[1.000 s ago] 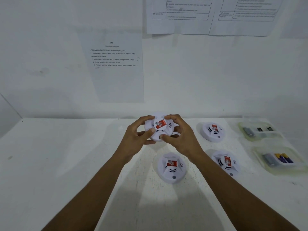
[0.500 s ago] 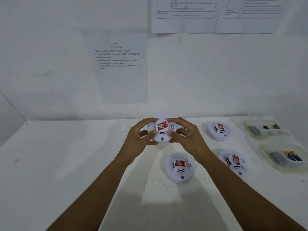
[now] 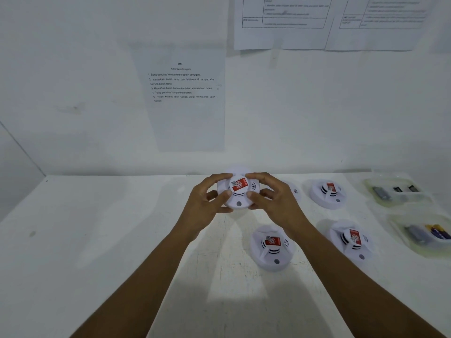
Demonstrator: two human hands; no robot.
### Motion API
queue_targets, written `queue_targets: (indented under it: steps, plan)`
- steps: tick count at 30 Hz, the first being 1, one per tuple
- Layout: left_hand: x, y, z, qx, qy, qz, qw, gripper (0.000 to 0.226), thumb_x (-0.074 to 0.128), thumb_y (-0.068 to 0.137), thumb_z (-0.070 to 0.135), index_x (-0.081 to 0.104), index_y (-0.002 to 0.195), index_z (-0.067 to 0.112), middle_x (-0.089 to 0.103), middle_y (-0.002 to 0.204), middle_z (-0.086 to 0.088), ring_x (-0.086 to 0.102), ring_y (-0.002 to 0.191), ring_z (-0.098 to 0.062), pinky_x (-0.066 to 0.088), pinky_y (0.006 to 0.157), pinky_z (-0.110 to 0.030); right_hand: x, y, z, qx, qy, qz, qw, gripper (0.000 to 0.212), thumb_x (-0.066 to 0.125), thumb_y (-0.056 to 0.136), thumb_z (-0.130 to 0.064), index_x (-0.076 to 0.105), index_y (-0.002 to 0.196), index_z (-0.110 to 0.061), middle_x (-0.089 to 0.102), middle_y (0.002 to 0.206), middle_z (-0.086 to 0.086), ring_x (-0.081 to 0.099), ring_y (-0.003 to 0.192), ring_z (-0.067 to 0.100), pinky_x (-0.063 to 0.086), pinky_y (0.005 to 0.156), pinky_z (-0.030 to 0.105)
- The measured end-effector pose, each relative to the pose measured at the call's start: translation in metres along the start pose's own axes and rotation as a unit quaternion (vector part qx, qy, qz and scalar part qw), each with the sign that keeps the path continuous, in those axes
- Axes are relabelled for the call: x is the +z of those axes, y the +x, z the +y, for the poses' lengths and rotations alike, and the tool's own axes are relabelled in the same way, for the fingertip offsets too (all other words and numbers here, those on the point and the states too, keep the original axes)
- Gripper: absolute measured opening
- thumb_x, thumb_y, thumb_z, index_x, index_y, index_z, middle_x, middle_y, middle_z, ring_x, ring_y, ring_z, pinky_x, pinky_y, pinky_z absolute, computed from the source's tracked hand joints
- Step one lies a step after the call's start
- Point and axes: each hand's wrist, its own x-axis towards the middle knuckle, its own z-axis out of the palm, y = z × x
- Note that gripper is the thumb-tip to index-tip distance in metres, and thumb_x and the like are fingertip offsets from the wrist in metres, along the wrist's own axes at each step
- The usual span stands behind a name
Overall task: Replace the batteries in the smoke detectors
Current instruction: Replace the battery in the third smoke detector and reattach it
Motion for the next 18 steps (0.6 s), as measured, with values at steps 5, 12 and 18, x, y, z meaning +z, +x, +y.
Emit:
queue_targets:
  steps: [5,12,18]
  plan:
    - [-0.0023,0.0024,-0.0020,-0.003,0.000,-0.002,1.000,0.037,0.065,0.090,0.013,0.059,0.125,0.017,0.062,0.127,-0.005,0.066,0.108,-0.027,0.060,0.076,-0.041,0.0011,0.0027,0.0028,0.006,-0.011,0.007,1.000,0.033,0.070,0.089,-0.012,0.063,0.120,-0.021,0.067,0.118,0.001,0.069,0.100,0.024,0.062,0.076,0.040]
    - [-0.0031,0.0056,-0.0052,-0.001,0.002,-0.007,1.000,0.036,0.064,0.090,0.013,0.058,0.125,0.018,0.062,0.127,-0.005,0.066,0.108,-0.027,0.060,0.076,-0.040,0.0016,0.0062,0.0062,0.010,-0.014,0.008,1.000,0.035,0.069,0.089,-0.013,0.062,0.122,-0.020,0.066,0.121,0.002,0.068,0.103,0.025,0.062,0.078,0.042]
    - [-0.0030,0.0097,-0.0091,-0.007,0.013,-0.007,1.000,0.038,0.065,0.090,0.014,0.057,0.127,0.018,0.061,0.129,-0.003,0.065,0.109,-0.027,0.060,0.076,-0.039,0.0007,0.0089,0.0090,0.015,-0.016,0.007,1.000,0.034,0.069,0.089,-0.013,0.062,0.121,-0.021,0.066,0.120,0.002,0.069,0.101,0.024,0.062,0.078,0.044]
